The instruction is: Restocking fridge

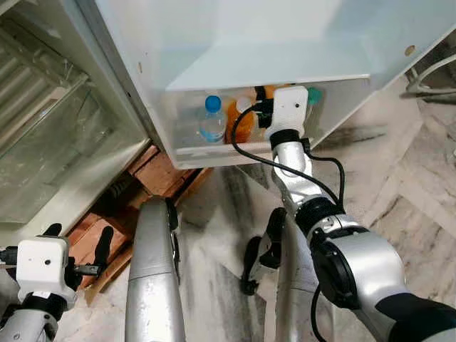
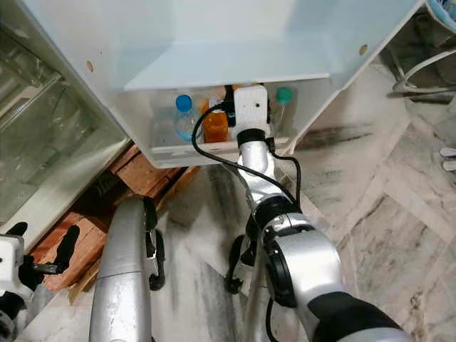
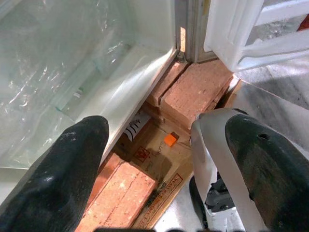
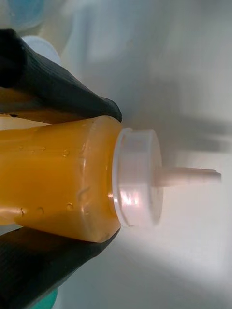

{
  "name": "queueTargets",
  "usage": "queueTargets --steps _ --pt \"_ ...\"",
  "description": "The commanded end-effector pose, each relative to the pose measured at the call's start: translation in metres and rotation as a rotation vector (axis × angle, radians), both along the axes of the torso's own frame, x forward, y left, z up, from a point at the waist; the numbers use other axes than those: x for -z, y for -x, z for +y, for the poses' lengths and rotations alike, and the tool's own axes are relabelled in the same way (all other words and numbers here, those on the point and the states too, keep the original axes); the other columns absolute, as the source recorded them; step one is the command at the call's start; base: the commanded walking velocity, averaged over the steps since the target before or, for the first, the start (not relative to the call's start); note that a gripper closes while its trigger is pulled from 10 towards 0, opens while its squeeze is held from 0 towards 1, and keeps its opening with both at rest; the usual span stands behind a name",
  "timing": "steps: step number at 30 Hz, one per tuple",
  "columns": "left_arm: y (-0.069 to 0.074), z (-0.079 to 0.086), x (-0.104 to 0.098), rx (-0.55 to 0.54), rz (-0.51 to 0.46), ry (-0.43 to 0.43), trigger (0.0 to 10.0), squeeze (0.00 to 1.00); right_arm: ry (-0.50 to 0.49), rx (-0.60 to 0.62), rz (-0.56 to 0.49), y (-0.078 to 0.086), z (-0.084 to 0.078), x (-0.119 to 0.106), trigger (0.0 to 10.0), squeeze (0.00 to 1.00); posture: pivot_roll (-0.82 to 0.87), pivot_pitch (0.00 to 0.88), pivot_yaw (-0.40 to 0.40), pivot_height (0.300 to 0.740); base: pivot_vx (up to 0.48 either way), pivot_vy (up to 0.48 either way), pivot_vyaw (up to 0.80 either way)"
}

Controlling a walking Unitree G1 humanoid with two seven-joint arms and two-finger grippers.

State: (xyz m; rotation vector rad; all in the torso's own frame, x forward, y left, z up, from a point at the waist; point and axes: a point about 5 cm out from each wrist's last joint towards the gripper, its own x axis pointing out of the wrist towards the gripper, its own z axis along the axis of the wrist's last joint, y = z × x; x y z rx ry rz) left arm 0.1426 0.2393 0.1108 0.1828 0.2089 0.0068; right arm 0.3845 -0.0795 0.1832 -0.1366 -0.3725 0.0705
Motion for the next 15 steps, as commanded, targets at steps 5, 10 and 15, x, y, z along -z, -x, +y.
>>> queueTargets --steps 5,10,15 --pt "0.017 0.003 -0.002 -0.02 0.045 -0.023 10.0 0.0 0.012 -0.058 -0.016 -0.002 0.02 -0.013 10.0 0.0 0.47 0.492 -0.048 0.559 0.0 0.0 0.0" --pt "0.03 0.004 -0.004 -0.037 0.064 -0.024 10.0 0.0 0.008 -0.086 -0.035 -0.004 0.027 -0.024 10.0 0.0 0.48 0.522 -0.065 0.559 0.0 0.0 0.0" --pt "0.045 0.002 -0.005 -0.059 0.087 -0.022 10.0 0.0 0.005 -0.092 -0.035 -0.004 0.028 -0.024 10.0 0.0 0.5 0.549 -0.082 0.559 0.0 0.0 0.0"
